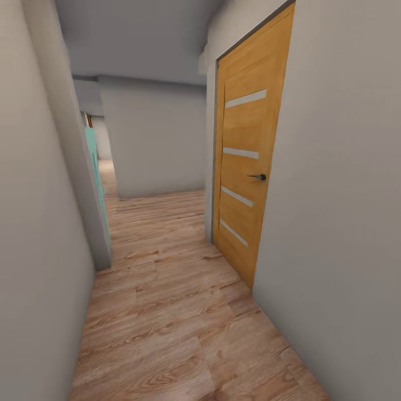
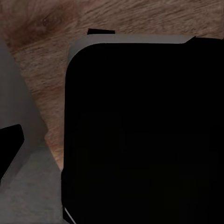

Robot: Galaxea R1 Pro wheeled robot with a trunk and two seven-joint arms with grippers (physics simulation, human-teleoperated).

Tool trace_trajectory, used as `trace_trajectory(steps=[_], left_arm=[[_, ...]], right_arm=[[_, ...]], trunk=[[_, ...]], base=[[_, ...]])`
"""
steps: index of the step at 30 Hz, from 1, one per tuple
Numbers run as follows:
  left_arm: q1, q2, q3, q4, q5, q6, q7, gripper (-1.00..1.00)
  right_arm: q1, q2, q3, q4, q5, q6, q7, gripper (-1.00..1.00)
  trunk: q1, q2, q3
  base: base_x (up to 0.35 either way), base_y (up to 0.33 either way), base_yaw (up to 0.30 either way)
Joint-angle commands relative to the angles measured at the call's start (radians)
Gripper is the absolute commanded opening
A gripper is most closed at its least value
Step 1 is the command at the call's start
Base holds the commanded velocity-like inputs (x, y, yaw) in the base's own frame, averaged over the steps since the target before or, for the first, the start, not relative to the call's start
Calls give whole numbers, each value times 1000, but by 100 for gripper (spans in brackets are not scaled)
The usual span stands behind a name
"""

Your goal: Move the two storage containers from the living room to the garage. In the garage, place one container on the floor and stack the other container on top of it (either order is fine).

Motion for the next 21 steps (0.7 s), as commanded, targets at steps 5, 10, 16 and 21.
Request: trace_trajectory(steps=[5,10,16,21], left_arm=[[0,0,0,0,7,-2,-1,100],[0,0,-1,0,8,-1,-1,100],[0,1,-2,0,8,6,-1,100],[0,1,-2,0,10,7,-1,100]], right_arm=[[-1,-2,8,2,-12,-6,-1,100],[-1,-1,8,2,-17,-4,-1,100],[-1,-1,7,2,-17,-4,-1,100],[-1,-3,7,2,-17,-5,-1,100]], trunk=[[1,0,-1],[1,0,-1],[1,0,-1],[1,0,-1]], base=[[321,0,192],[321,0,25],[321,0,2],[321,0,77]])
